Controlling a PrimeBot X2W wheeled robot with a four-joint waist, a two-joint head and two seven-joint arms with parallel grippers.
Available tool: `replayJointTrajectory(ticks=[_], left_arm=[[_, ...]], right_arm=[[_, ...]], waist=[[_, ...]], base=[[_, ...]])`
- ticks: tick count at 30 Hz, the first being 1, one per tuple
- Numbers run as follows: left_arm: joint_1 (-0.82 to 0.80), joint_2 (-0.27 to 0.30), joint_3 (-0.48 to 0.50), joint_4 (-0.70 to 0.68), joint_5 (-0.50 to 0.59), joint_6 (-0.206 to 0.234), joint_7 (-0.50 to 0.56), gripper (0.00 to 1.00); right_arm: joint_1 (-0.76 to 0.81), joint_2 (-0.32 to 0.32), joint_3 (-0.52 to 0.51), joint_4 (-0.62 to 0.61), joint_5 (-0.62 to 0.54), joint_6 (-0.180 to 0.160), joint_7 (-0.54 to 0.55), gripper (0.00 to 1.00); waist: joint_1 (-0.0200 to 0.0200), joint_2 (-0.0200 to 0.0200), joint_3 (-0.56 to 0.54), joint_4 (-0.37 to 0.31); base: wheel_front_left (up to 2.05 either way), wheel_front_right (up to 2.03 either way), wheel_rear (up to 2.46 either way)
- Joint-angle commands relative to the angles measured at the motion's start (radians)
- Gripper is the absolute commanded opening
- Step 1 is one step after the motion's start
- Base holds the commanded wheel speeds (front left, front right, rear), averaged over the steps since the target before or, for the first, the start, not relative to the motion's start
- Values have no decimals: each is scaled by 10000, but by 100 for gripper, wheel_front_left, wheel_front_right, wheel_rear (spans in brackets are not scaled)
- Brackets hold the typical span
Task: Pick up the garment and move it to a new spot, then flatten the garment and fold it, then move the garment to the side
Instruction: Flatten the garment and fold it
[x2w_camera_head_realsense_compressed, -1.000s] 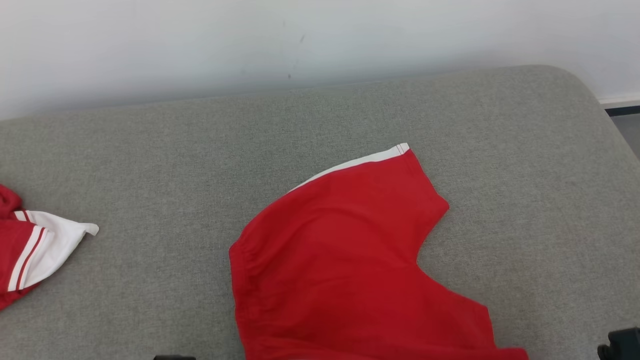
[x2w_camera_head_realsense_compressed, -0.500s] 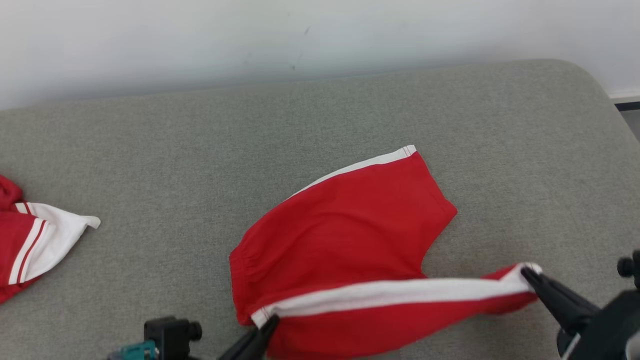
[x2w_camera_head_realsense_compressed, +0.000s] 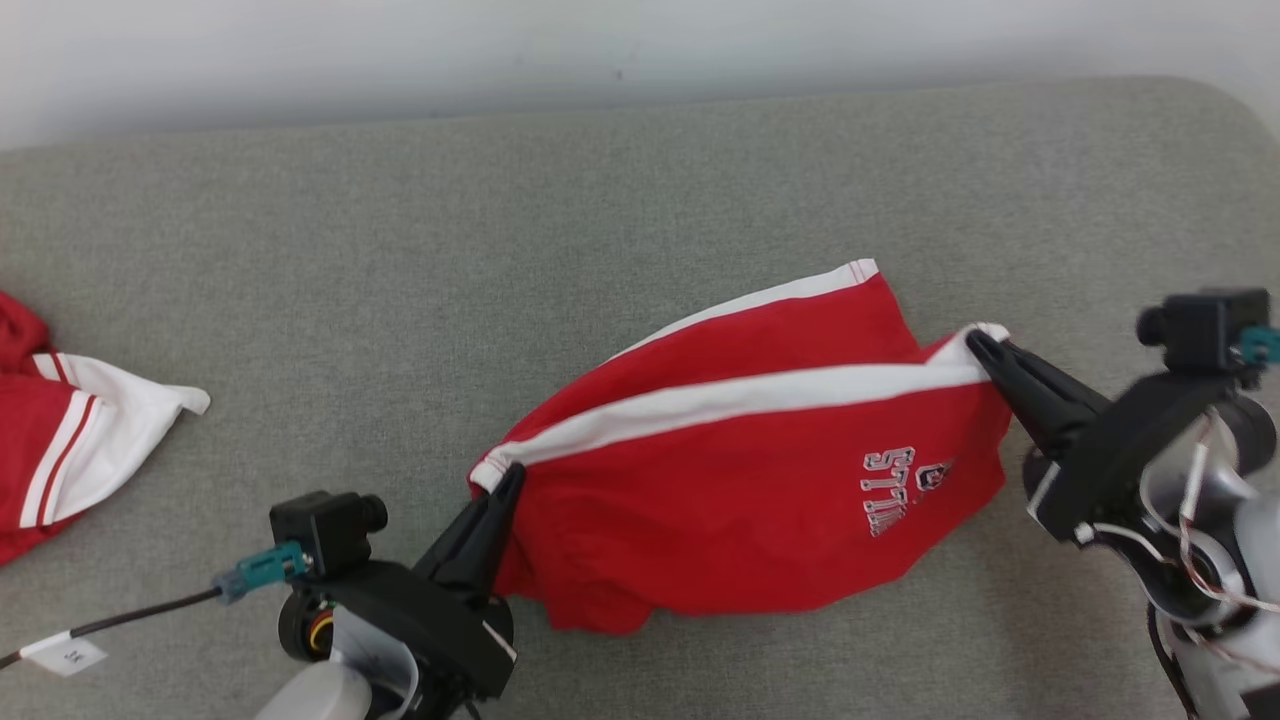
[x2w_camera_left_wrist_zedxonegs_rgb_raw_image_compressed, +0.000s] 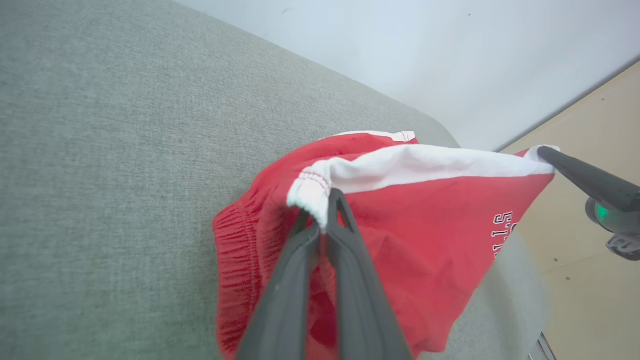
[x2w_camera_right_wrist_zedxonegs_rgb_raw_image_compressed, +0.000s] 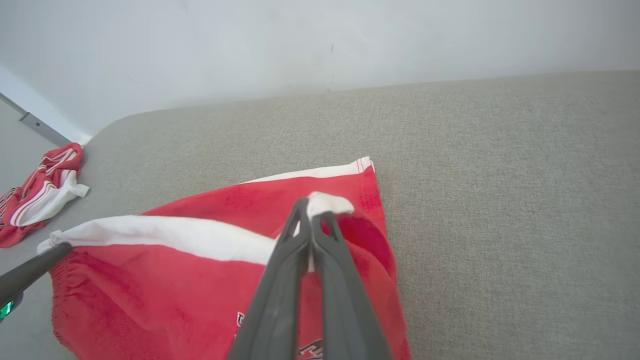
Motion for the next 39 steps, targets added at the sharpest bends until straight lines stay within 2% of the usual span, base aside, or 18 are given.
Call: replayJointTrajectory(ticks=[1,10,23,24,25,26,33,39], left_arm=[[-269,-115,61,213,133,55,-132,0],[-1334,-617,49,1022,417,-1,-385,0],[-2095,-1000,66,1720,515,40,-510,0],[-2132,-1021,55,1773,532,27,-530,18],[-2270,-967,-72,1894,764,66,-524,100],[-2306,-1004,-62,1947,809,64,-635,100],[-2274,-902,-245,2224,1358,253,-1104,100],[-1687,-717,-675,2090,1647,349,-1021,100]], right_arm=[[-518,-125,360,436,43,-23,-231,0],[-2802,-317,1760,2703,424,-23,-1298,0],[-4543,-281,2919,4869,271,-23,-2591,0],[-4639,-261,2924,5044,280,-23,-2709,0],[-4801,-166,2890,5406,249,-23,-2963,74],[-4852,-88,2858,5565,274,-23,-3098,100],[-5180,-32,3211,6124,398,-23,-3254,100],[-5021,-236,3430,6283,550,-23,-2708,100]], waist=[[-3,-1,233,138],[-3,-1,745,439],[-3,-1,1119,721],[-3,-1,1131,732],[-3,-1,1131,744],[-3,-1,1117,750],[-3,-1,729,677],[-3,-1,176,634]], base=[[0,0,0],[0,0,0],[0,0,0],[0,0,0],[0,0,0],[0,0,0],[0,0,0],[0,0,0]])
